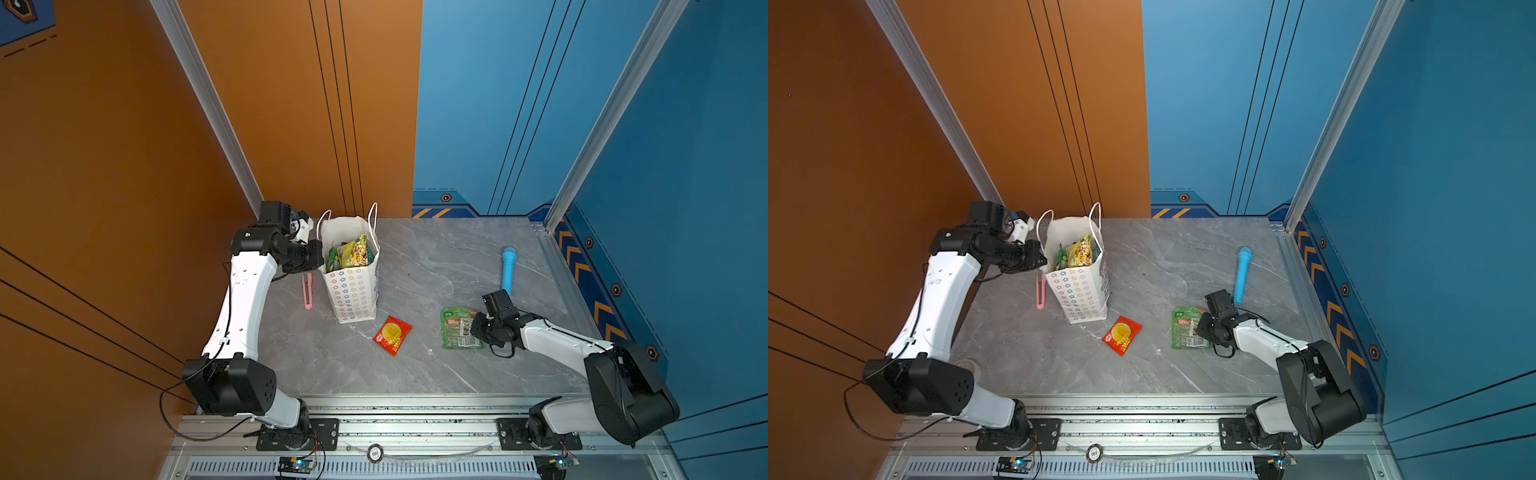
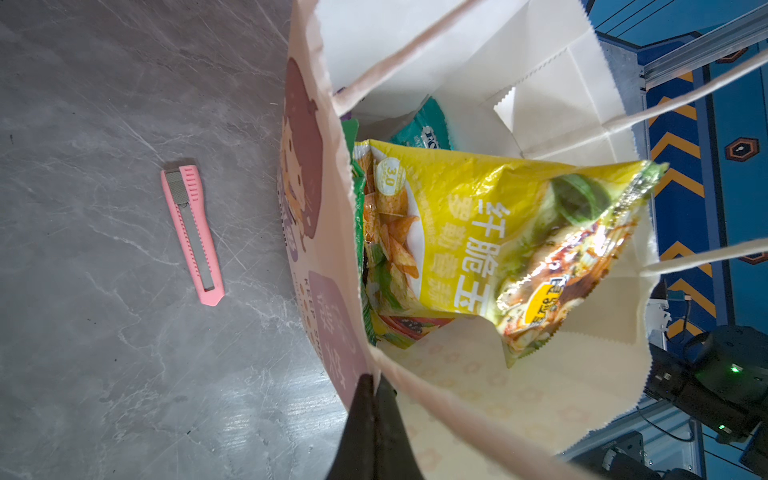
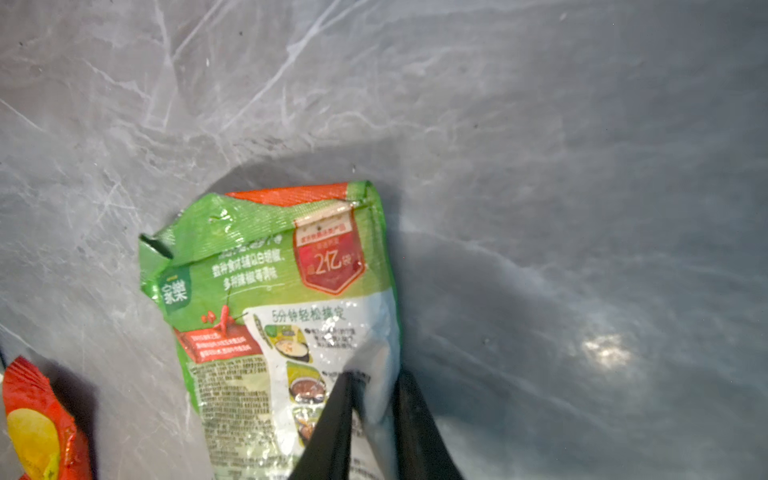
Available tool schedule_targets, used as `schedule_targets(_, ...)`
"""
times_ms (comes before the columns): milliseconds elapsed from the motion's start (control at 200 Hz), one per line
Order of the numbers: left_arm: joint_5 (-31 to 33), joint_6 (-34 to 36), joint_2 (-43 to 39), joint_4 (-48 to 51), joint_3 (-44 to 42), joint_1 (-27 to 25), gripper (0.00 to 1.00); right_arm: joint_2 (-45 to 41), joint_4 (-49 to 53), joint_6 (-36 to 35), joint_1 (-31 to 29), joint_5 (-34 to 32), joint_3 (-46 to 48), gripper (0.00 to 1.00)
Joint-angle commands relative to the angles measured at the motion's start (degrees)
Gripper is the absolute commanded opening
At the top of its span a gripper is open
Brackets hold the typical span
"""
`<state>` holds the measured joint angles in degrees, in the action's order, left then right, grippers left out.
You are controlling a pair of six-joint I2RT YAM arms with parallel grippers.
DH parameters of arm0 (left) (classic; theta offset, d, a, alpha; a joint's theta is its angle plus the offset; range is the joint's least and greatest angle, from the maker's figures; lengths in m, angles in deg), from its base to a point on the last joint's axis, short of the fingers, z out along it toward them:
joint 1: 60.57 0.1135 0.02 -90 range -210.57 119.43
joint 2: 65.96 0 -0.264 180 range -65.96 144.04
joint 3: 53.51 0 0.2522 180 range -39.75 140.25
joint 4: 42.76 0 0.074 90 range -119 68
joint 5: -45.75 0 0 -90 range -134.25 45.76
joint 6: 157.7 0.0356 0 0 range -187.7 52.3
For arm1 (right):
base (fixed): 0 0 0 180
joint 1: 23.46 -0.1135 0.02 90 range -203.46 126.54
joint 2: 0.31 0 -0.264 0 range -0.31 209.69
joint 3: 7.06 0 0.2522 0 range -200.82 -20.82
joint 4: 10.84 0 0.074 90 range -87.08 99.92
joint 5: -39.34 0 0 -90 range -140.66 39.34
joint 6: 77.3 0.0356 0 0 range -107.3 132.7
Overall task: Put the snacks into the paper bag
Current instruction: 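Grasp the green-and-white soup packet by its edge with the right gripper, then lift the green packet and carry it over the bag opening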
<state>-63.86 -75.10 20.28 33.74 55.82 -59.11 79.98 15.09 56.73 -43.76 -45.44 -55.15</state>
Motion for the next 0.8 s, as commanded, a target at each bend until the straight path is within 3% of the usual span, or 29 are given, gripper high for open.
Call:
schedule_targets(0, -2.25, -0.17, -2.75, -1.14, 0.06, 0.31, 0.0, 1.39, 2.03, 0.39, -0.43, -0.54, 0.26, 0.05)
schedule_targets(75, -2.26, -0.17, -2.78, -1.13, 0.1, 0.38, 0.0, 0.44, 2.58, 0.55, -0.68, -0.24, -0.47, 0.0)
schedule_targets(375, -2.07, -0.02, -3.07, -1.17, -0.13, 0.67, 0.0, -8.72, 9.42, 0.41, -2.42, -2.67, -8.19, 0.0)
schedule_targets(795, -2.35, 0.0, -3.32, -1.16, -0.47, 1.01, 0.0, -13.56, 21.12, -2.31, -8.17, -7.42, -31.95, 0.0)
